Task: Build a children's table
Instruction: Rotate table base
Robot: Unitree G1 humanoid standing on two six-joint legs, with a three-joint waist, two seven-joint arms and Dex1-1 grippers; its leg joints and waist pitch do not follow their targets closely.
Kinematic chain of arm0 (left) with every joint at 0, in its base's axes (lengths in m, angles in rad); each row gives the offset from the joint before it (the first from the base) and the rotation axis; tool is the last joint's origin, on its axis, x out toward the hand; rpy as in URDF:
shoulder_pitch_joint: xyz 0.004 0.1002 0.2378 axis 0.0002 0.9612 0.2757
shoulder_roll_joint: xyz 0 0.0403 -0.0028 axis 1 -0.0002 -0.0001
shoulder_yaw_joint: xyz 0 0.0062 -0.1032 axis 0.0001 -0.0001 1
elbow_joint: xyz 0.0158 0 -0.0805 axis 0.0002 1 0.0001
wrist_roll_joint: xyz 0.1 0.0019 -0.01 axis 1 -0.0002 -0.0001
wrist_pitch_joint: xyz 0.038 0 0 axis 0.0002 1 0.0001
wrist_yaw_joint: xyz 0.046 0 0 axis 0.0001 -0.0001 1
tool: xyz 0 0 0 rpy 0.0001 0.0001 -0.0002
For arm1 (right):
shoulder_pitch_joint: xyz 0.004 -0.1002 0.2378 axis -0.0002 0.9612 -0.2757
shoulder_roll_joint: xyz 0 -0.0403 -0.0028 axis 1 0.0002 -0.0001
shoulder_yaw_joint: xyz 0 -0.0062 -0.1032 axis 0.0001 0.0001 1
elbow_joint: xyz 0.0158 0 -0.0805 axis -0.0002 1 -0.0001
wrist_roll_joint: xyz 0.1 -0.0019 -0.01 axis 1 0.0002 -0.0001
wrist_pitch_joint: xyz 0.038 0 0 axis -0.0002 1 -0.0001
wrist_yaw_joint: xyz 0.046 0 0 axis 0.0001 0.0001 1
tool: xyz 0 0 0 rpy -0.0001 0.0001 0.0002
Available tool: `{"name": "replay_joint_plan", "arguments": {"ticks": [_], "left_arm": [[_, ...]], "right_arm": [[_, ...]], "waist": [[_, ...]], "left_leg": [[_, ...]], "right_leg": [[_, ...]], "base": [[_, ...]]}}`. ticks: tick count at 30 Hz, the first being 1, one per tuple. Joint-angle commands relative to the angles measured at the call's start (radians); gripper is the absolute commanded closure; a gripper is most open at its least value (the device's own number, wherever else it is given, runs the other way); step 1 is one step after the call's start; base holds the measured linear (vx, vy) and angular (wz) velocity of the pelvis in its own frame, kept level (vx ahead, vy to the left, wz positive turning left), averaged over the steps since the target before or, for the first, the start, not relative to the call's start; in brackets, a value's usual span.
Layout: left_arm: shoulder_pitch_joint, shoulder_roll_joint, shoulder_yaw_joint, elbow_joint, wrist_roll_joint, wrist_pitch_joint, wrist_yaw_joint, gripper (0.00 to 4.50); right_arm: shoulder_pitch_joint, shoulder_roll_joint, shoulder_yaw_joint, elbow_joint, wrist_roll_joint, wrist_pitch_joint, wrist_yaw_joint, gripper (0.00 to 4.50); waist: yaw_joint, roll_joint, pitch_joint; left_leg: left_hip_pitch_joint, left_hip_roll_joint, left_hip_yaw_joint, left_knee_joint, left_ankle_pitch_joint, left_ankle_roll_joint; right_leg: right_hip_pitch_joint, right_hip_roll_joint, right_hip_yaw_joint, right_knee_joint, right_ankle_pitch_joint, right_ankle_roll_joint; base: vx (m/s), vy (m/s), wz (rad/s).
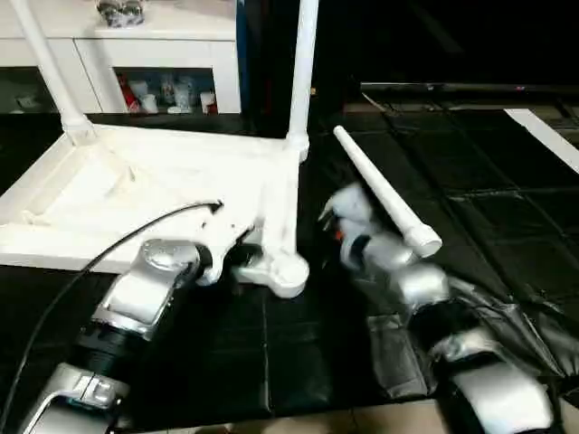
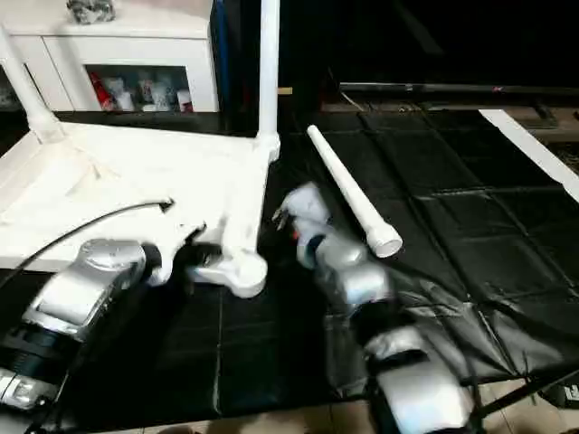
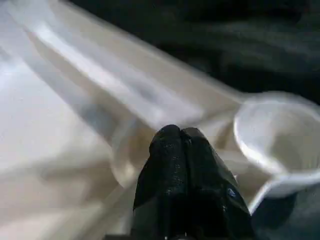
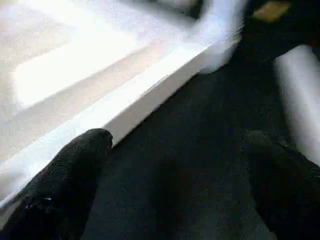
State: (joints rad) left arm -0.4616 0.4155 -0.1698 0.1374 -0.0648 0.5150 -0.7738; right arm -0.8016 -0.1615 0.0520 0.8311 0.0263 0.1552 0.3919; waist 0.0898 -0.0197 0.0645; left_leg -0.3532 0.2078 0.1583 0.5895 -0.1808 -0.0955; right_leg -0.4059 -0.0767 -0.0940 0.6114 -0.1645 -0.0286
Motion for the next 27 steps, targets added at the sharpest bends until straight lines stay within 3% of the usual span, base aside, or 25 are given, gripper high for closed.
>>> {"name": "replay_joint_plan", "arguments": {"ticks": [1,2,4,7,9,11,13,14,16,20,21,27], "left_arm": [[0.037,0.054,0.018,-0.092,-0.034,0.048,-0.055,4.27],[0.051,0.077,0.015,-0.119,-0.038,0.058,-0.076,4.27],[0.091,0.129,0.028,-0.190,-0.057,0.091,-0.117,4.04],[0.128,0.167,0.060,-0.271,-0.088,0.107,-0.143,3.80],[0.142,0.181,0.074,-0.311,-0.105,0.118,-0.148,3.61],[0.163,0.200,0.098,-0.380,-0.135,0.154,-0.145,3.47],[0.176,0.214,0.112,-0.421,-0.150,0.183,-0.142,3.32],[0.188,0.222,0.123,-0.445,-0.157,0.198,-0.141,3.22],[0.209,0.235,0.140,-0.482,-0.164,0.223,-0.140,3.08],[0.266,0.274,0.166,-0.565,-0.198,0.288,-0.138,2.78],[0.284,0.285,0.175,-0.588,-0.211,0.307,-0.139,2.71],[0.339,0.332,0.210,-0.656,-0.240,0.364,-0.142,2.22]], "right_arm": [[-0.048,-0.026,-0.026,0.041,0.001,0.028,-0.018,0.00],[-0.067,-0.035,-0.031,0.062,0.004,0.030,-0.018,0.00],[-0.119,-0.061,-0.027,0.143,-0.012,0.022,-0.034,0.00],[-0.172,-0.086,-0.013,0.242,-0.040,0.009,-0.048,0.00],[-0.196,-0.096,-0.002,0.288,-0.062,0.006,-0.060,0.00],[-0.230,-0.108,0.001,0.357,-0.086,0.019,-0.099,0.00],[-0.246,-0.113,-0.005,0.394,-0.090,0.026,-0.116,0.00],[-0.253,-0.117,-0.008,0.416,-0.092,0.027,-0.127,0.00],[-0.256,-0.122,-0.019,0.448,-0.087,0.031,-0.147,0.00],[-0.256,-0.126,-0.051,0.491,-0.078,0.034,-0.169,0.00],[-0.253,-0.126,-0.058,0.497,-0.077,0.037,-0.172,0.00],[-0.244,-0.130,-0.070,0.520,-0.075,0.060,-0.182,0.00]], "waist": [[0.000,0.010,-0.074],[-0.005,0.007,-0.074],[-0.006,0.010,-0.074],[-0.004,0.002,-0.077],[-0.001,0.004,-0.082],[0.002,-0.005,-0.080],[0.003,-0.002,-0.074],[0.004,-0.009,-0.071],[0.007,-0.010,-0.069],[0.009,0.000,-0.067],[0.008,-0.002,-0.067],[0.014,0.005,-0.064]], "left_leg": [[0.001,0.015,0.003,-0.070,-0.215,-0.017],[-0.006,0.015,0.002,-0.071,-0.206,-0.015],[0.000,0.014,0.006,-0.067,-0.199,-0.011],[-0.003,0.012,0.012,-0.064,-0.153,0.002],[-0.006,0.015,0.010,-0.060,-0.116,0.006],[-0.008,0.014,0.016,-0.054,-0.097,0.019],[-0.011,0.014,0.015,-0.056,-0.134,0.011],[-0.013,0.015,0.013,-0.059,-0.155,0.004],[-0.011,0.015,0.013,-0.059,-0.187,-0.010],[-0.011,0.015,0.010,-0.060,-0.221,-0.026],[-0.011,0.016,0.009,-0.060,-0.226,-0.027],[-0.008,0.013,0.006,-0.061,-0.275,-0.030]], "right_leg": [[0.056,-0.062,0.052,-0.063,-0.251,-0.178],[0.060,-0.062,0.052,-0.058,-0.243,-0.182],[0.054,-0.061,0.053,-0.059,-0.240,-0.185],[0.058,-0.057,0.054,-0.051,-0.157,-0.215],[0.058,-0.060,0.053,-0.039,-0.104,-0.242],[0.052,-0.054,0.054,-0.035,-0.064,-0.251],[0.053,-0.057,0.053,-0.039,-0.127,-0.237],[0.055,-0.061,0.053,-0.042,-0.172,-0.222],[0.052,-0.062,0.053,-0.048,-0.240,-0.191],[0.047,-0.061,0.053,-0.049,-0.259,-0.180],[0.047,-0.061,0.053,-0.048,-0.258,-0.180],[0.042,-0.059,0.051,-0.054,-0.307,-0.175]], "base": [[0.000,0.000,0.00],[0.000,0.000,0.00],[0.000,0.000,0.00],[0.000,0.000,0.00],[0.000,0.000,0.00],[0.000,0.000,0.00],[0.000,0.000,0.00],[0.000,0.000,0.00],[0.000,0.000,0.00],[0.000,0.000,0.00],[0.000,0.000,0.00],[0.000,0.000,0.00]]}}
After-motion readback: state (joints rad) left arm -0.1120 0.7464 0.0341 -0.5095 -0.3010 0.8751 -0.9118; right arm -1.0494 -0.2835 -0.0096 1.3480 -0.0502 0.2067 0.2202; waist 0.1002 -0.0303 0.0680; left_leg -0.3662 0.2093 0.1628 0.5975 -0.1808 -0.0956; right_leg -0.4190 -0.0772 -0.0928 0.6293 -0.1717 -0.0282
